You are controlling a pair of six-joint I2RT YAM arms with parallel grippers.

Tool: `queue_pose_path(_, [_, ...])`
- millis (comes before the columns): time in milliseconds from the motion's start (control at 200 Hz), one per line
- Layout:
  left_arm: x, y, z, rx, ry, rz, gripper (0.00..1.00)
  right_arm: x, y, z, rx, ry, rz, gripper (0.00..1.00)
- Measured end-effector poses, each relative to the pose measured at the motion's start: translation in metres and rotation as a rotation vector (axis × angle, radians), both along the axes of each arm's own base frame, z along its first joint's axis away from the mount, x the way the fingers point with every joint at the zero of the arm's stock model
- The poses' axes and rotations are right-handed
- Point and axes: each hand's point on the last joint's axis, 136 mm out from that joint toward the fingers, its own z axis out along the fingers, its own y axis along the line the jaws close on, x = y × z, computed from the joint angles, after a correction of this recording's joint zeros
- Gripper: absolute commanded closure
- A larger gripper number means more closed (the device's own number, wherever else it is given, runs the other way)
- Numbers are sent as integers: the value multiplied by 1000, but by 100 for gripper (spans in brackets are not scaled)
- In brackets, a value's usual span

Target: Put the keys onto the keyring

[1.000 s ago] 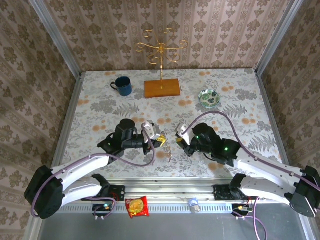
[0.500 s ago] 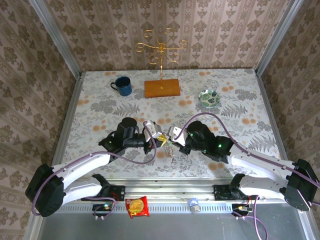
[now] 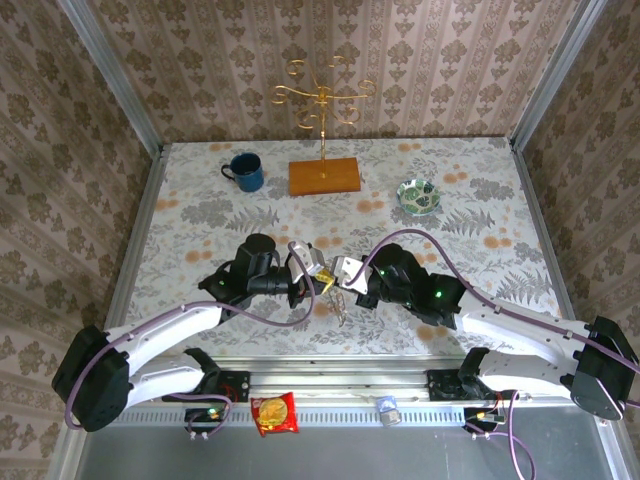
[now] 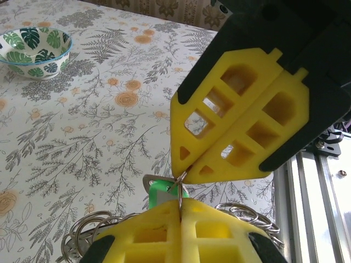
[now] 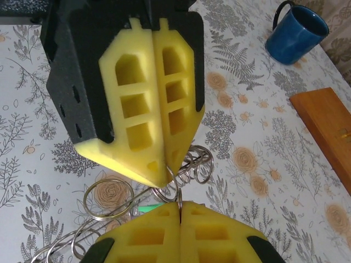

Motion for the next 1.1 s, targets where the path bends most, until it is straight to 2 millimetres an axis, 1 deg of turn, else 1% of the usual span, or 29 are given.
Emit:
queue_pose_path(320, [3, 0, -4, 12, 3, 13, 100, 3, -2, 1, -27, -38, -11, 100])
queue_pose_path(570, [4, 0, -5, 19, 6, 18, 100, 2, -6, 12, -15, -77, -15, 100])
queue_pose_path(735, [4, 0, -4, 19, 6, 18, 100, -1, -4, 11, -20, -77, -3, 100])
queue_pose_path(1100, [4, 0, -5, 22, 9, 18, 100, 2, -4, 2, -68, -92, -16, 100])
